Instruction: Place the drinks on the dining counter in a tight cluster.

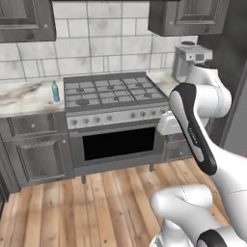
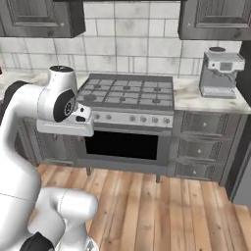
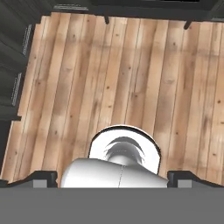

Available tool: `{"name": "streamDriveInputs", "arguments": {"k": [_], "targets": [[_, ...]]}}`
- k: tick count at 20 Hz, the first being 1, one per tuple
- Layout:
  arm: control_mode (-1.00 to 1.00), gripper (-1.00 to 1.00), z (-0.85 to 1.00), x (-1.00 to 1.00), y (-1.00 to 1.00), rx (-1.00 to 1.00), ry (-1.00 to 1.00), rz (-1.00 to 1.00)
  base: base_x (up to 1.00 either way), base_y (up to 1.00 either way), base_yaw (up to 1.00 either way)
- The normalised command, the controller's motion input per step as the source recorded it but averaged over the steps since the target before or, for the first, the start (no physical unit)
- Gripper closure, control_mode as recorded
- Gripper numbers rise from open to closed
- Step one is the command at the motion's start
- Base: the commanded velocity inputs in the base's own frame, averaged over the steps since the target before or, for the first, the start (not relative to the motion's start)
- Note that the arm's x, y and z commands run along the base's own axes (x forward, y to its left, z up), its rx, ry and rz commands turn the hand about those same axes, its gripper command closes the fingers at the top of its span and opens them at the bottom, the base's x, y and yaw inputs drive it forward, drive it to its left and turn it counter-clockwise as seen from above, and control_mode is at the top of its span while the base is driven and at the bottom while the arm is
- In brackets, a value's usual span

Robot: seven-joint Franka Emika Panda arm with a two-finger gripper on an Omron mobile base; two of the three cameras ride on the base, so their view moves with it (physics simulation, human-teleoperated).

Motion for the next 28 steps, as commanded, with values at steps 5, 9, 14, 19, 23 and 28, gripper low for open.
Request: {"name": "streamDriveInputs", "arguments": {"k": [5, 9, 14, 19, 23, 28], "targets": [[1.00, -1.00, 0.00, 0.00, 0.00, 0.00, 0.00, 0.00, 1.00, 0.19, 0.00], [1.00, -1.00, 0.00, 0.00, 0.00, 0.00, 0.00, 0.00, 1.00, 0.16, 0.00], [1.00, -1.00, 0.00, 0.00, 0.00, 0.00, 0.00, 0.00, 1.00, 0.25, 0.00], [1.00, -1.00, 0.00, 0.00, 0.00, 0.00, 0.00, 0.00, 1.00, 0.72, 0.07], [1.00, -1.00, 0.00, 0.00, 0.00, 0.00, 0.00, 0.00, 1.00, 0.79, 0.19], [1.00, -1.00, 0.00, 0.00, 0.00, 0.00, 0.00, 0.00, 0.65, 0.54, 0.02]]}}
